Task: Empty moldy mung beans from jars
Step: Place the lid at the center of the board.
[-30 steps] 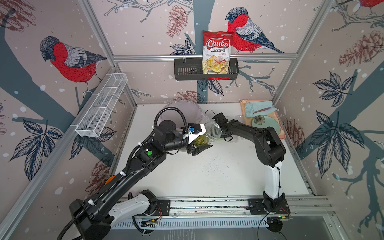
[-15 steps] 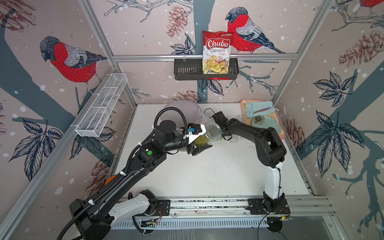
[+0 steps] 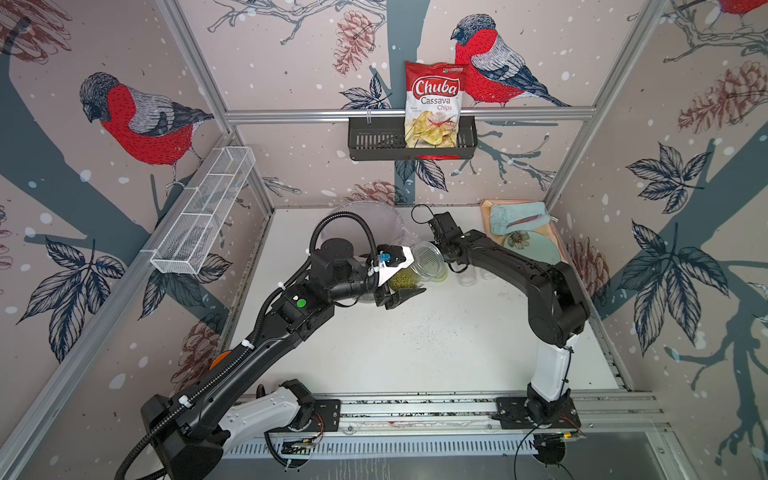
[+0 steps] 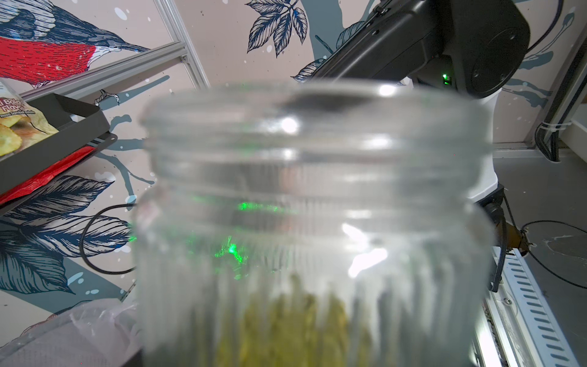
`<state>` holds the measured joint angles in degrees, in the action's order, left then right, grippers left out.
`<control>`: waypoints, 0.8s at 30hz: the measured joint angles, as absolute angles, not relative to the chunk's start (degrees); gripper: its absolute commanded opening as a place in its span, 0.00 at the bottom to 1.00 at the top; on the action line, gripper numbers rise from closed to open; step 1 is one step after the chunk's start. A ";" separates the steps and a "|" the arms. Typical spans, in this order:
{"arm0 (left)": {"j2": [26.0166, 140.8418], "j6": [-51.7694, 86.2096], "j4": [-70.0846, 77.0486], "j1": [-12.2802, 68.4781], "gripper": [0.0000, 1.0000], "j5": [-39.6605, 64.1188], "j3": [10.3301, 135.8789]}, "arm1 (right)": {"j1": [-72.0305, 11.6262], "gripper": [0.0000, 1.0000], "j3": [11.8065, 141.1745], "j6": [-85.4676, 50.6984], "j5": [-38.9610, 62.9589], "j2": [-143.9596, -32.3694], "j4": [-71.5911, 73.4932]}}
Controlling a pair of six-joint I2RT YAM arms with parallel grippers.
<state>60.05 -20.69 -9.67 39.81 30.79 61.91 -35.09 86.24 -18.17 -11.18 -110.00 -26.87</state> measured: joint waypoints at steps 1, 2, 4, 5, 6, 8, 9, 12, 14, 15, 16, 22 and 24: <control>60.20 -20.58 -9.67 39.81 0.00 30.57 62.30 | -35.18 1.00 85.65 -18.35 -11.70 -109.21 -26.61; 60.36 -20.21 -9.67 39.81 0.00 30.37 62.63 | -35.20 1.00 85.03 -18.44 -12.01 -108.51 -26.35; 60.69 -19.90 -9.65 39.81 0.00 30.09 63.35 | -35.18 1.00 83.15 -19.46 -12.88 -106.80 -25.76; 60.82 -19.86 -9.67 39.81 0.00 30.00 63.64 | -35.14 1.00 82.35 -19.51 -13.17 -106.08 -25.63; 61.01 -19.84 -9.67 39.81 0.00 29.98 63.96 | -35.05 1.00 81.69 -19.53 -13.32 -105.47 -25.58; 61.43 -19.42 -9.67 39.81 0.00 29.98 64.66 | -34.81 1.00 80.64 -19.73 -13.58 -104.49 -25.04; 61.63 -19.42 -9.69 39.81 0.00 29.98 65.08 | -34.79 1.00 79.99 -19.86 -13.67 -103.88 -24.84; 62.08 -19.25 -9.65 39.81 0.00 29.95 66.06 | -34.17 1.00 78.04 -19.90 -13.65 -101.78 -24.10; 62.35 -18.76 -9.58 39.86 0.00 29.93 66.65 | -33.30 1.00 76.71 -19.97 -13.41 -100.18 -23.68; 62.59 -18.63 -9.63 39.86 0.00 29.89 67.09 | -32.69 1.00 75.88 -20.10 -13.21 -99.13 -23.59; 62.92 -18.44 -9.69 39.88 0.00 29.82 67.64 | -32.08 1.00 74.89 -20.34 -13.04 -97.91 -23.46; 64.36 -18.48 -9.85 39.92 0.00 28.27 71.33 | -29.10 1.00 70.72 -21.12 -10.90 -91.81 -22.39; 64.34 -18.74 -9.85 39.92 0.00 27.70 72.07 | -28.67 1.00 70.26 -21.15 -9.87 -90.61 -22.39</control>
